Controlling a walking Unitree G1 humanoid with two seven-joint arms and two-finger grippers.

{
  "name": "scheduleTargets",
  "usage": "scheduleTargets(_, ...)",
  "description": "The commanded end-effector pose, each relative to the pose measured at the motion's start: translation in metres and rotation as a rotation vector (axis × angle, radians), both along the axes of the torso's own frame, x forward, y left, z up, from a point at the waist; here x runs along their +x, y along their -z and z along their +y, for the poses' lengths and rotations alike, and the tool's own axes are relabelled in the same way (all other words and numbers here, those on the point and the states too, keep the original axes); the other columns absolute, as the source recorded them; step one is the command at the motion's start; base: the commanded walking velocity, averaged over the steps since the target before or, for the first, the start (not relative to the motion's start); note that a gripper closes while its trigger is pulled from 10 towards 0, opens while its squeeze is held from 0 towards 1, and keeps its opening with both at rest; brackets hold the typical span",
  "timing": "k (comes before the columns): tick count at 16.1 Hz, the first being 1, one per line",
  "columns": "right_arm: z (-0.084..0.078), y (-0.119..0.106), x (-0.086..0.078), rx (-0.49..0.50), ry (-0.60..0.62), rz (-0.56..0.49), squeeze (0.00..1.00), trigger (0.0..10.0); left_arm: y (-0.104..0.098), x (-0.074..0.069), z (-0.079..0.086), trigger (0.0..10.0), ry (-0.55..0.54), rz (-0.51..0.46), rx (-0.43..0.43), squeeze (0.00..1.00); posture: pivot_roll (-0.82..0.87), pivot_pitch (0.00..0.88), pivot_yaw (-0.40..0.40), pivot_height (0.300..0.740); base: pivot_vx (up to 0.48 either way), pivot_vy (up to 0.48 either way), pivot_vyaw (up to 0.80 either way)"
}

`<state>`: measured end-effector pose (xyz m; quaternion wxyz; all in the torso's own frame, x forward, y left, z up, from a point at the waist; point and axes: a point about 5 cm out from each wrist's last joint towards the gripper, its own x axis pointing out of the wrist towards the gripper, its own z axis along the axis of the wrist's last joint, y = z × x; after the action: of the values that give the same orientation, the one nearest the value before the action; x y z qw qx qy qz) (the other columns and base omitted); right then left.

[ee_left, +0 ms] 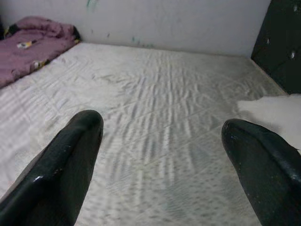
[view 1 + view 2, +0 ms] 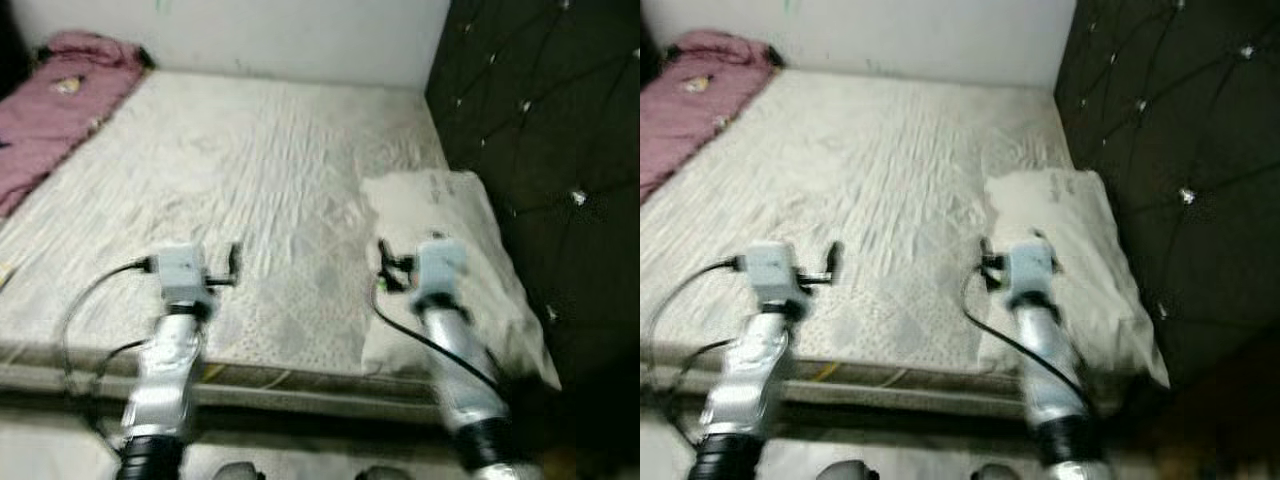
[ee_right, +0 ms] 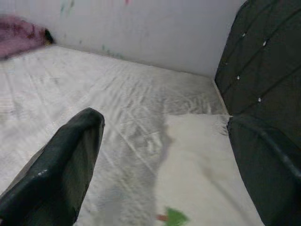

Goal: Clean up the room

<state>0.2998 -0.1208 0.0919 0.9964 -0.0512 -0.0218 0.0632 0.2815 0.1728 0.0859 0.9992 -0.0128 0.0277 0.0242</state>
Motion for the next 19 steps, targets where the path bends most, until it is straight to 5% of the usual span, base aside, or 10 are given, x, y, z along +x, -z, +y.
scheduleTargets(1,-0.012,0.0015,0.0005,-0.005,0.029,0.014,0.0,10.0,-0.0041,0.0039,-0.0092,10.0,0.021,-0.015,-0.01,0.0,0.05,0.0,-0.004,0.74,0.0,0.48,0.0)
scheduleTargets(5,-0.012,0.0046,0.0037,-0.009,0.024,0.039,0.0,10.0,-0.0056,0.0055,-0.0106,10.0,0.023,-0.023,-0.016,0.0,0.05,0.0,-0.006,0.74,0.0,0.48,0.0)
scheduleTargets(10,-0.0127,0.0057,0.0047,-0.015,0.021,0.047,0.0,10.0,-0.0068,0.0064,-0.0133,10.0,0.037,-0.038,-0.009,0.0,0.04,0.0,-0.007,0.74,0.0,0.0,0.0)
scheduleTargets(19,-0.0113,0.0062,0.0055,-0.012,0.017,0.053,0.0,10.0,-0.0069,0.0072,-0.0131,10.0,0.039,-0.034,-0.015,0.0,0.04,0.0,-0.002,0.74,0.0,0.465,0.0)
